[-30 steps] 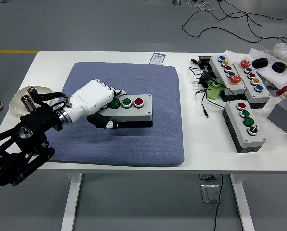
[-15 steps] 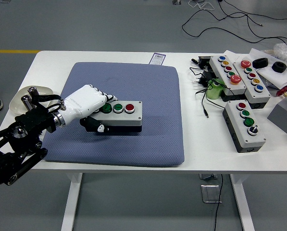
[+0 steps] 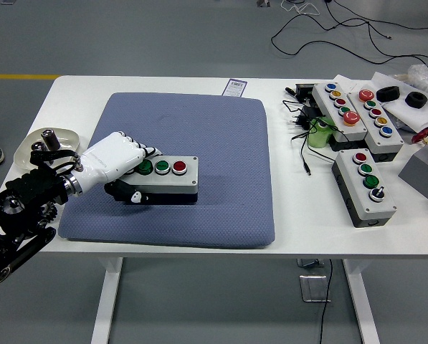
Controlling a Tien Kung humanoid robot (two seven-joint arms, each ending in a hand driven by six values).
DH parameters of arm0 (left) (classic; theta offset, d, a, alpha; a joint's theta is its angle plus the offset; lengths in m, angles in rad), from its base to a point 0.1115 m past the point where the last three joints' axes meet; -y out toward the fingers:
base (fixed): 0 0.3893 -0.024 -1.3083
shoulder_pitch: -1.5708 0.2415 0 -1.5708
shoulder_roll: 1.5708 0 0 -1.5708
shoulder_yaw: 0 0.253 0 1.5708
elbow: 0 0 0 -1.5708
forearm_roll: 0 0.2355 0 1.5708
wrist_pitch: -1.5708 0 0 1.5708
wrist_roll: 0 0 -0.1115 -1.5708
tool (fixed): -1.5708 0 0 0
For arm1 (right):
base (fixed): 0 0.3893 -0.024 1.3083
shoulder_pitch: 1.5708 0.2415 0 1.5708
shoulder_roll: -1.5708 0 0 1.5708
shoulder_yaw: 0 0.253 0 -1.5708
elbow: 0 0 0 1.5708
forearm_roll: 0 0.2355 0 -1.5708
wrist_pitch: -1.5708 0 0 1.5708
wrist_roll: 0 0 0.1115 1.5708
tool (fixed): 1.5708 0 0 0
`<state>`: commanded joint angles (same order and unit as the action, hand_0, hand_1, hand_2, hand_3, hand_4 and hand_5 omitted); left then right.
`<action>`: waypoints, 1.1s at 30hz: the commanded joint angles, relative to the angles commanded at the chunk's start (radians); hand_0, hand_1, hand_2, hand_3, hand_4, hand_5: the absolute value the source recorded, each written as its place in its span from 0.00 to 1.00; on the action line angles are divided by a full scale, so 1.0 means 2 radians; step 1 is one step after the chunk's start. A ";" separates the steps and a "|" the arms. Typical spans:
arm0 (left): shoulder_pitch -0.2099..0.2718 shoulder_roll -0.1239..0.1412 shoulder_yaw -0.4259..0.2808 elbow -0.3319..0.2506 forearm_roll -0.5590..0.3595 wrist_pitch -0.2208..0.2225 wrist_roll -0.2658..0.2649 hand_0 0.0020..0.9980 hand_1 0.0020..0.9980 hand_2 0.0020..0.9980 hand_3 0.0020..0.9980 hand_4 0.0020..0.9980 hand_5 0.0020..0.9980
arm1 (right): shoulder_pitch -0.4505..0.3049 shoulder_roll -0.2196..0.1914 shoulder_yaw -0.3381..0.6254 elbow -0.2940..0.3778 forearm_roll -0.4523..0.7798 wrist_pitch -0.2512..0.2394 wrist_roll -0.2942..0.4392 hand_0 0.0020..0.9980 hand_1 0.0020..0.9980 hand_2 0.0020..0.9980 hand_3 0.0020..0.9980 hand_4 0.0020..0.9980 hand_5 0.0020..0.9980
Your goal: Pick up the button,place it on the desk,press the button,press the button
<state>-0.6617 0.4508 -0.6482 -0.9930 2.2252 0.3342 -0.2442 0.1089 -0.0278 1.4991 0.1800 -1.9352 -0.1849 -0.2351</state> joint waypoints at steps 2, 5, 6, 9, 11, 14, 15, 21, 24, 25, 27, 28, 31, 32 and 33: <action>0.002 0.000 -0.001 0.002 0.001 0.001 -0.001 0.01 0.00 0.00 0.24 0.74 0.00 | 0.000 0.000 0.000 0.000 0.000 0.000 0.000 0.67 0.66 0.68 0.62 0.31 0.17; 0.003 0.000 -0.002 0.006 0.007 -0.001 0.001 0.01 0.00 0.01 0.25 0.74 0.00 | 0.000 0.000 0.001 0.000 -0.003 0.001 0.000 0.67 0.66 0.68 0.62 0.31 0.17; 0.003 0.000 -0.002 0.006 0.008 -0.002 0.002 0.01 0.00 0.01 0.25 0.74 0.00 | 0.000 0.000 0.002 0.000 -0.003 0.001 0.000 0.67 0.66 0.68 0.62 0.31 0.17; 0.005 0.000 -0.006 0.008 0.012 -0.013 0.003 0.01 0.00 0.01 0.25 0.74 0.00 | 0.000 0.000 0.003 0.000 -0.004 0.001 0.000 0.67 0.66 0.68 0.62 0.31 0.17; 0.006 0.001 -0.007 0.008 0.015 -0.022 0.004 0.01 0.12 0.20 0.39 0.78 0.00 | 0.000 0.000 0.004 0.000 -0.005 0.001 0.000 0.67 0.66 0.68 0.62 0.31 0.17; 0.007 0.002 -0.009 0.008 0.017 -0.038 0.002 0.01 0.12 0.20 0.39 0.78 0.00 | 0.000 0.000 0.004 0.000 -0.006 0.001 0.000 0.67 0.66 0.68 0.62 0.31 0.17; 0.007 0.002 -0.010 0.008 0.018 -0.041 0.002 0.01 0.12 0.20 0.39 0.78 0.00 | 0.000 0.000 0.004 0.000 -0.006 0.001 0.000 0.67 0.66 0.68 0.62 0.31 0.17; 0.008 0.003 -0.016 0.005 0.022 -0.070 0.003 0.07 0.27 0.43 0.52 0.76 0.00 | 0.001 0.000 0.007 0.000 -0.012 0.003 0.000 0.67 0.66 0.68 0.62 0.31 0.17; 0.011 0.003 -0.022 -0.003 0.022 -0.082 0.006 0.50 0.69 0.81 0.76 0.99 0.32 | 0.001 0.001 0.009 0.000 -0.013 0.003 -0.001 0.67 0.66 0.68 0.62 0.31 0.17; 0.012 0.003 -0.024 -0.007 0.022 -0.088 0.010 0.50 0.69 0.81 0.76 0.99 0.32 | 0.001 0.001 0.009 0.000 -0.015 0.003 -0.001 0.67 0.66 0.68 0.62 0.31 0.17; 0.015 0.004 -0.030 -0.013 0.022 -0.107 0.019 0.50 0.69 0.81 0.76 0.99 0.32 | 0.001 0.000 0.008 0.000 -0.016 0.004 -0.001 0.67 0.66 0.68 0.62 0.31 0.17; 0.017 0.005 -0.033 -0.016 0.022 -0.116 0.022 0.71 0.82 0.93 0.89 1.00 0.46 | 0.001 0.000 0.008 0.000 -0.017 0.004 -0.001 0.67 0.66 0.68 0.62 0.31 0.17; 0.022 0.006 -0.045 -0.026 0.014 -0.147 0.028 0.71 0.82 0.93 0.89 1.00 0.46 | 0.001 0.000 0.009 0.000 -0.019 0.004 -0.001 0.67 0.66 0.68 0.62 0.31 0.17; 0.024 0.007 -0.050 -0.032 0.006 -0.159 0.030 0.71 0.82 0.93 0.89 1.00 0.46 | 0.001 0.001 0.010 0.000 -0.022 0.004 -0.001 0.67 0.66 0.68 0.62 0.31 0.17; 0.027 0.008 -0.057 -0.040 -0.002 -0.175 0.032 0.71 0.82 0.93 0.89 1.00 0.46 | 0.000 0.001 0.011 0.000 -0.025 0.004 -0.001 0.67 0.66 0.68 0.62 0.31 0.17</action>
<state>-0.6068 0.4666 -0.7615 -1.0739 2.2202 -0.0150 -0.1802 0.1097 -0.0267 1.5202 0.1800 -1.9844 -0.1768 -0.2374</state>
